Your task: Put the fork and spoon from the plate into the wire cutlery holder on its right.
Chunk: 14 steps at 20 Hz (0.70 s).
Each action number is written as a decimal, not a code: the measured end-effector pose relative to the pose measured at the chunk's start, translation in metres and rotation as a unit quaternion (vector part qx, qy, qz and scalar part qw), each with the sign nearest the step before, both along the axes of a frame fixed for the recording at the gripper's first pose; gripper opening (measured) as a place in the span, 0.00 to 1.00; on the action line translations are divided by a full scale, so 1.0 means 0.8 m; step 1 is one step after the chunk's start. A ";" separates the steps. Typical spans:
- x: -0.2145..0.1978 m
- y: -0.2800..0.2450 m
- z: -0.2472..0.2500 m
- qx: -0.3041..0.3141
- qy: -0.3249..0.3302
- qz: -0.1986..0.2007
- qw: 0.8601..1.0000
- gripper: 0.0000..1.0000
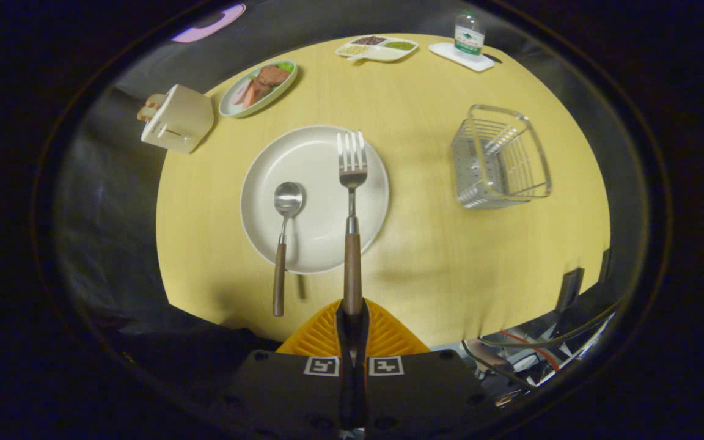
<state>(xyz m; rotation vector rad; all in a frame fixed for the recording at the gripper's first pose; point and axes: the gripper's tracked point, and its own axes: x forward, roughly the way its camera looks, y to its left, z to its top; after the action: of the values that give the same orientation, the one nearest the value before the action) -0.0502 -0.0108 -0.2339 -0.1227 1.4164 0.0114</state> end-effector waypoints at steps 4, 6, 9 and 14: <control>0.019 -0.052 0.055 -0.029 -0.018 -0.029 0.999 0.04; 0.021 -0.078 0.069 -0.049 -0.012 -0.037 0.998 0.04; 0.019 -0.122 0.068 -0.095 0.022 -0.032 0.995 0.04; 0.017 -0.142 0.053 -0.118 0.071 -0.020 0.990 0.04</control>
<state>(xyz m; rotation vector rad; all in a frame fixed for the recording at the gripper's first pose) -0.0370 -0.1248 -0.1913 -0.2942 1.5595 -0.1850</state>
